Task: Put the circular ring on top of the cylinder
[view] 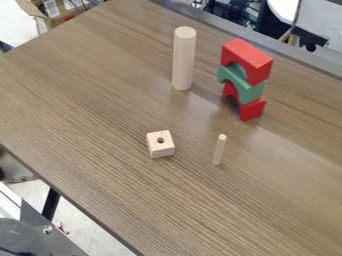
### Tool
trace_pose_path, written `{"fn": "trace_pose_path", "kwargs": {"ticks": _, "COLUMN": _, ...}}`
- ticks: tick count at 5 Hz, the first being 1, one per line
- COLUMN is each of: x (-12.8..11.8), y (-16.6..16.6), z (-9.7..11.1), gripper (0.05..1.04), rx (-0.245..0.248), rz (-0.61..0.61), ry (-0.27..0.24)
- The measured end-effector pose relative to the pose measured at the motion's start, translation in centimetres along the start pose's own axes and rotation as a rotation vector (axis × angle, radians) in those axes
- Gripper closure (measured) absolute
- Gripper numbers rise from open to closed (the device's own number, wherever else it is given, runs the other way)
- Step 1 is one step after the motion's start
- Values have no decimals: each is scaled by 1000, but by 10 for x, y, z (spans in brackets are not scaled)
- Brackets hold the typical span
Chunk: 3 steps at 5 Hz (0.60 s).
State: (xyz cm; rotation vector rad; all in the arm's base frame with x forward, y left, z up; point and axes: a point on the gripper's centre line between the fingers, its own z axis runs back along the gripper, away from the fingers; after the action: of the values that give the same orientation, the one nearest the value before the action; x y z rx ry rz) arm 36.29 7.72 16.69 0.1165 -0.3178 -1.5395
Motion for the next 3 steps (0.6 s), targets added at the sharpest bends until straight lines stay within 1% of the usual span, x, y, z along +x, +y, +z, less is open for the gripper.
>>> {"fn": "trace_pose_path", "kwargs": {"ticks": 1, "x": -2, "y": -2, "z": -15, "gripper": 339, "rx": -35, "rz": 3, "ry": -13}}
{"fn": "trace_pose_path", "kwargs": {"ticks": 2, "x": -1, "y": -1, "z": -26, "gripper": 339, "rx": -63, "rz": -3, "ry": -22}}
{"fn": "trace_pose_path", "kwargs": {"ticks": 3, "x": 2, "y": 3, "z": -33, "gripper": 339, "rx": -79, "rz": -15, "ry": -29}}
